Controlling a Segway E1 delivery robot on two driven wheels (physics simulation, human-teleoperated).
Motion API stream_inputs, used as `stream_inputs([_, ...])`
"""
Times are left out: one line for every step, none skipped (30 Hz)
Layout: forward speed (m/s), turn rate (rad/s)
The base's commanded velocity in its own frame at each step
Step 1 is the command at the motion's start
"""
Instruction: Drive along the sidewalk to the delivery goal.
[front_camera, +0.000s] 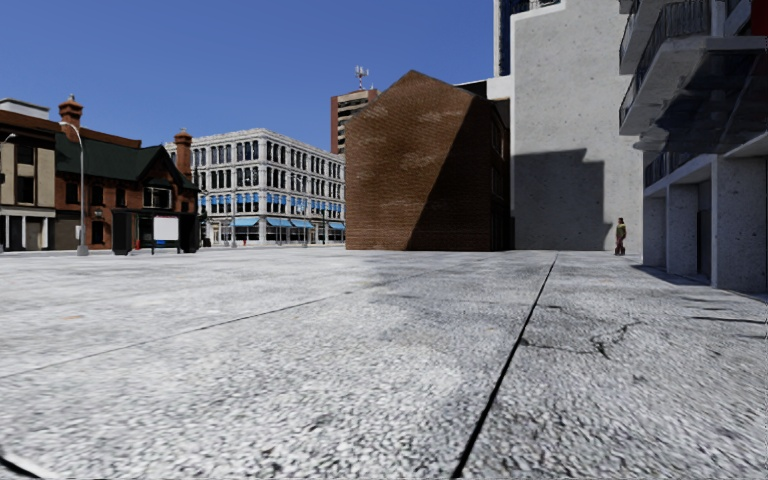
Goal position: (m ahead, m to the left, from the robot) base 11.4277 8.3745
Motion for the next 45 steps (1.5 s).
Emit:
stream_inputs([1.59,0.0])
stream_inputs([1.59,0.0])
stream_inputs([1.59,0.0])
stream_inputs([1.59,0.0])
stream_inputs([1.59,0.0])
stream_inputs([1.59,0.0])
stream_inputs([1.59,0.0])
stream_inputs([1.59,0.0])
stream_inputs([1.59,0.0])
stream_inputs([1.59,0.0])
stream_inputs([1.59,0.0])
stream_inputs([1.59,0.0])
stream_inputs([1.59,0.0])
stream_inputs([1.59,0.0])
stream_inputs([1.59,0.0])
stream_inputs([1.59,0.0])
stream_inputs([1.59,0.0])
stream_inputs([1.59,0.0])
stream_inputs([1.59,0.0])
stream_inputs([1.59,0.0])
stream_inputs([1.59,0.0])
stream_inputs([1.59,0.0])
stream_inputs([1.59,0.0])
stream_inputs([1.59,0.0])
stream_inputs([1.59,0.0])
stream_inputs([1.59,0.0])
stream_inputs([1.59,0.0])
stream_inputs([1.59,0.0])
stream_inputs([1.59,0.0])
stream_inputs([1.59,0.0])
stream_inputs([1.59,0.0])
stream_inputs([1.59,0.0])
stream_inputs([1.59,0.0])
stream_inputs([1.59,0.0])
stream_inputs([1.59,0.0])
stream_inputs([1.59,0.0])
stream_inputs([1.59,0.0])
stream_inputs([1.59,0.0])
stream_inputs([1.59,0.0])
stream_inputs([1.59,0.0])
stream_inputs([1.59,0.0])
stream_inputs([1.59,0.0])
stream_inputs([1.59,0.0])
stream_inputs([1.59,0.0])
stream_inputs([1.59,0.0])
